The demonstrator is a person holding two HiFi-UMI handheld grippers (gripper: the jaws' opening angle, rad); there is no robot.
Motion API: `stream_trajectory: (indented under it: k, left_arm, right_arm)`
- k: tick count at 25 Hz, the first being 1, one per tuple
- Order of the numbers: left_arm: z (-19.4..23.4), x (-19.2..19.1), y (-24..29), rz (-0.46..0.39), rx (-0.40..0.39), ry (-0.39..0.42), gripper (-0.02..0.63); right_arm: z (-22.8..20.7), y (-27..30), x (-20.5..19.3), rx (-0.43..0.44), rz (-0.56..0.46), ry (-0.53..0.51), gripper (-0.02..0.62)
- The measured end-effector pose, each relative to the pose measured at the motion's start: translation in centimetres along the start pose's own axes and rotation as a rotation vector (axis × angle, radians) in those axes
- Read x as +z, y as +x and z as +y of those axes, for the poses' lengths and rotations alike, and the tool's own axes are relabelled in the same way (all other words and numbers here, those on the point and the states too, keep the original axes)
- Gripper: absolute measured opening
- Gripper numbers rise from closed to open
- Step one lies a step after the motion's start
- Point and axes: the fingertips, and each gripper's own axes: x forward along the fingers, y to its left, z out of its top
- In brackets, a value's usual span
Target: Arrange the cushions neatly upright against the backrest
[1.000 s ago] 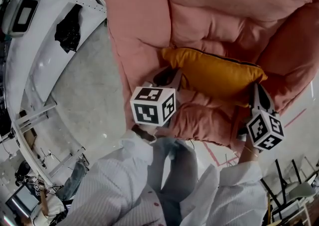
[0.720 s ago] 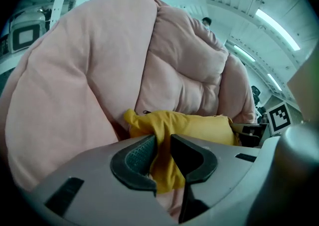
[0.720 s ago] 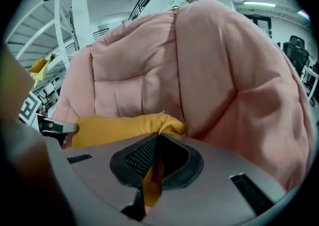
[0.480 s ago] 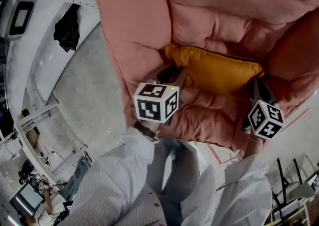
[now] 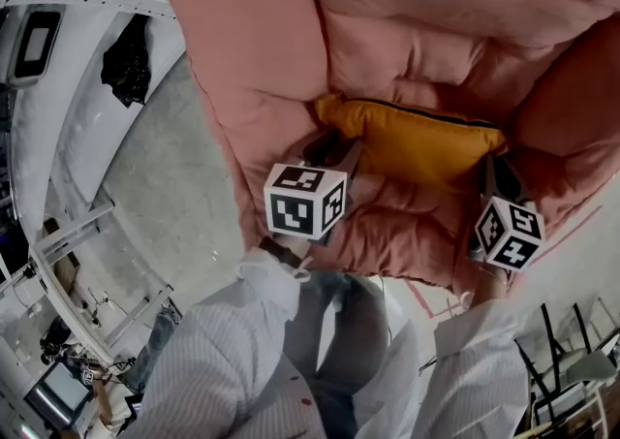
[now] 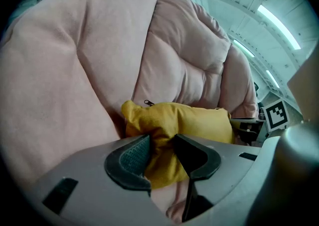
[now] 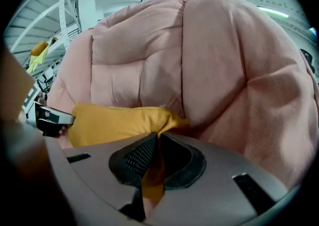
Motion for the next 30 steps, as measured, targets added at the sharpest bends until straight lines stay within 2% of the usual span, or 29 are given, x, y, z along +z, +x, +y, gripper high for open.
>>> stream_trajectory:
  k: [5,9,18,23,28,30]
  left_arm:
    - [-0.1,0.0,-0.2,-0.025,0.005,0.016,0.181]
    - [0.2,0.1,-0.8,-0.052,0.020,0.025,0.190]
    - [0.5,0.7,-3.5,-0.063,0.006,-0.035,0.252]
    - [-1.0,2.0,-6.1,-0.104,-0.004,0.010,0.252]
    - [-4.7,3.2,-9.6,-0.137,-0.026,0.045,0.250]
    - [-6.6,4.2,-10.9,-0.176,-0.038,0.053,0.250]
  right_arm:
    - [-0.2,-0.4,-0.1,-0.004,-0.011,0.009,0.021]
    - [-0.2,-0.8,0.2,-0.008,-0.027,0.054,0.021]
    - [0.3,-3.9,1.1,-0.060,-0.043,0.065,0.033]
    - [2.3,-6.8,2.6,-0.024,-0.072,0.061,0.033]
    - [5.6,-10.7,4.8,0.057,-0.115,0.065,0.032]
    - [6.8,-12.3,6.3,0.093,-0.153,0.047,0.033]
